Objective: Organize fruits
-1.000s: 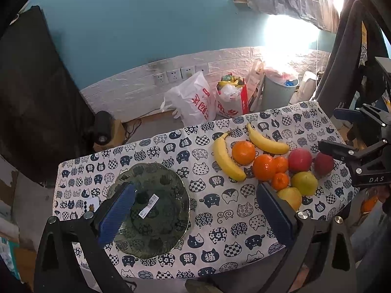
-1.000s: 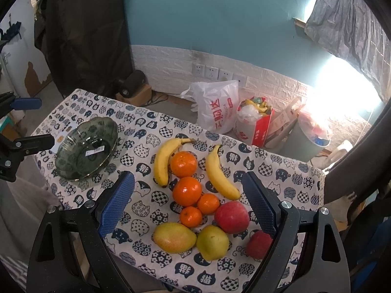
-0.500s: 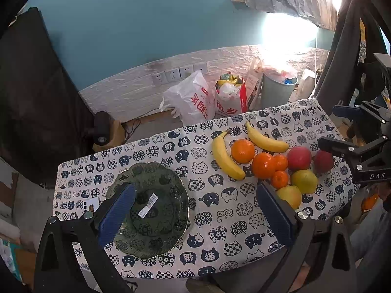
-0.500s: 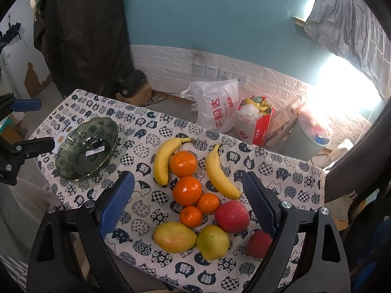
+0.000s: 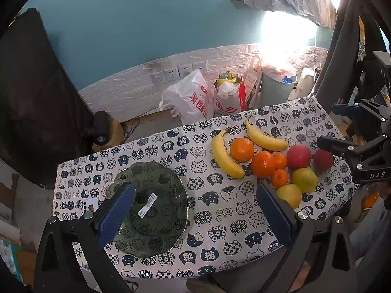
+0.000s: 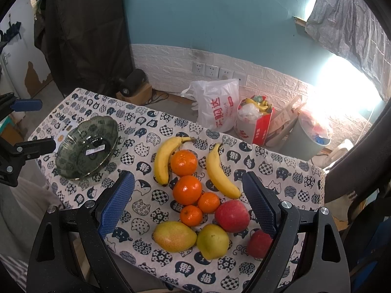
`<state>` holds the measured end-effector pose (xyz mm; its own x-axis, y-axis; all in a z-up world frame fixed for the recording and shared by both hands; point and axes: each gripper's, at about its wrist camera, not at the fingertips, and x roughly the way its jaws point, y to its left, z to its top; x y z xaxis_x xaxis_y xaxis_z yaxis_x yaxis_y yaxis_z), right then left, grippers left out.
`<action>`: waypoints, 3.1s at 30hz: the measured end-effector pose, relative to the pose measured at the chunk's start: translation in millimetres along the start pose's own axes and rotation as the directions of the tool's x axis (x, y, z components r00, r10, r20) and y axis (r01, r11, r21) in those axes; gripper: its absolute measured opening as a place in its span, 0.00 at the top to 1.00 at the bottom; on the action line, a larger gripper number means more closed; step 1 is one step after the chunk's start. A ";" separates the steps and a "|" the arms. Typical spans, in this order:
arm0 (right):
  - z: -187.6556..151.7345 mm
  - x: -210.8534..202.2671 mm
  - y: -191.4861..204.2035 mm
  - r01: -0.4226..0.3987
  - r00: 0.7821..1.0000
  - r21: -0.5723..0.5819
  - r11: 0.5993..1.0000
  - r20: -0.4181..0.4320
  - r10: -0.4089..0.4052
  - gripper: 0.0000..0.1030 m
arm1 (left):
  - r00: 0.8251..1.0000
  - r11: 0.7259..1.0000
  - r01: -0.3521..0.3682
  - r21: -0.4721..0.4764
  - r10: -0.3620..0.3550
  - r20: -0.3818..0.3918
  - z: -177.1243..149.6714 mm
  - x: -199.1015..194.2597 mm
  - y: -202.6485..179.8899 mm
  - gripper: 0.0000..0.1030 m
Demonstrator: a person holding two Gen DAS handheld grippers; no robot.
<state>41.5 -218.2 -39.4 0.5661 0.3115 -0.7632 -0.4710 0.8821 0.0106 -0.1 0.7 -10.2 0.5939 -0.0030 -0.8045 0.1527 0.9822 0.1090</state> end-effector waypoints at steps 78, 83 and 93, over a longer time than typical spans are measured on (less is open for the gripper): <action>-97.1 67.7 -148.3 0.213 0.925 0.266 0.940 -0.366 -0.105 0.14 | 0.934 0.963 0.231 0.142 -0.178 -0.311 17.3 133.6 -112.3 0.02; -117.8 92.6 -162.3 0.230 0.896 0.284 0.931 -0.435 -0.089 0.14 | 0.896 0.953 0.291 0.088 -0.239 -0.374 13.6 155.6 -127.5 0.02; -137.6 120.9 -169.5 0.219 0.870 0.283 0.934 -0.490 -0.056 0.14 | 0.856 0.937 0.341 0.074 -0.277 -0.436 0.7 182.1 -156.4 0.02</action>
<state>96.7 -378.7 -222.4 0.1870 0.0485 -0.9812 -0.1246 0.9919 0.0253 84.7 -153.6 -173.3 0.1215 -0.1926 -0.9737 0.4036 0.9058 -0.1288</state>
